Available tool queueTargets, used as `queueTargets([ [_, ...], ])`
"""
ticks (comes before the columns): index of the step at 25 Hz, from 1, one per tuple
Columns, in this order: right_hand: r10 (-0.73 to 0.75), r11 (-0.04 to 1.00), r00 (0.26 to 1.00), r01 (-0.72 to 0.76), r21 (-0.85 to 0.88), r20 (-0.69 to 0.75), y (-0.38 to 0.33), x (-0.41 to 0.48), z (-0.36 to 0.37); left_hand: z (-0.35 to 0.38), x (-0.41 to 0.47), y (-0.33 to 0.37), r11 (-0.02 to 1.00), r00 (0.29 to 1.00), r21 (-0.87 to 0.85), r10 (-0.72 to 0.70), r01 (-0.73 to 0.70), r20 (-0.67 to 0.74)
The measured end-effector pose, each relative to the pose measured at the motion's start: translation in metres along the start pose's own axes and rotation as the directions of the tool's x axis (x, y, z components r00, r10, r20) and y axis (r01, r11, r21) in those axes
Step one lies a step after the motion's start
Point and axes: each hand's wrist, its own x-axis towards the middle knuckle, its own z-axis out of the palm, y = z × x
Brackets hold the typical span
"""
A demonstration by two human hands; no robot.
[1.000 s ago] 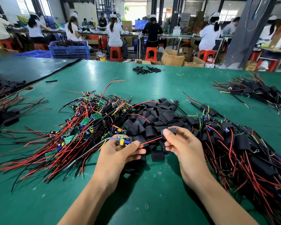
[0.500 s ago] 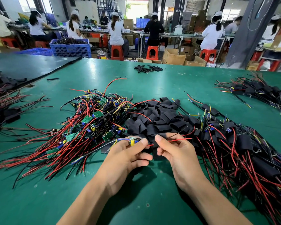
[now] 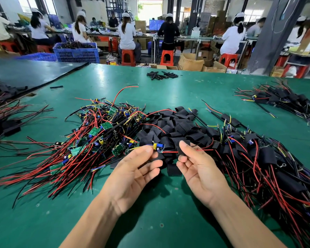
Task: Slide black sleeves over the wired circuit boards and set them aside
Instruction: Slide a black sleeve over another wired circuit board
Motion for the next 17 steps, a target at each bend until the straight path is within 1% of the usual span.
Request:
queueTargets([
  [3,0.051,0.998,0.998,-0.052,0.028,0.041,-0.0008,-0.0030,0.0013,0.0005,0.0008,-0.0007,1.000,1.000,0.013,-0.002,0.003,-0.025],
  [8,0.095,0.993,0.993,-0.099,0.066,0.065,-0.0020,-0.0055,0.0036,0.0047,0.0019,-0.0031,0.987,0.986,0.044,-0.149,0.152,-0.074],
  [9,0.100,0.992,0.993,-0.104,0.076,0.066,-0.0024,-0.0053,0.0038,0.0047,0.0016,-0.0037,0.982,0.984,0.097,-0.155,0.163,-0.086],
  [11,0.108,0.987,0.991,-0.116,0.111,0.077,-0.0034,-0.0051,0.0040,0.0030,0.0014,-0.0051,0.955,0.989,0.266,-0.112,0.133,-0.094],
  [13,0.108,0.983,0.990,-0.119,0.141,0.087,-0.0048,-0.0052,0.0044,0.0023,0.0012,-0.0053,0.935,0.993,0.341,-0.074,0.099,-0.088],
  [15,0.104,0.982,0.990,-0.117,0.147,0.094,-0.0050,-0.0054,0.0045,0.0024,0.0009,-0.0043,0.939,0.993,0.324,-0.091,0.112,-0.079],
  [17,0.102,0.981,0.991,-0.115,0.157,0.088,-0.0050,-0.0053,0.0037,0.0041,0.0006,-0.0044,0.959,0.985,0.229,-0.158,0.168,-0.064],
])
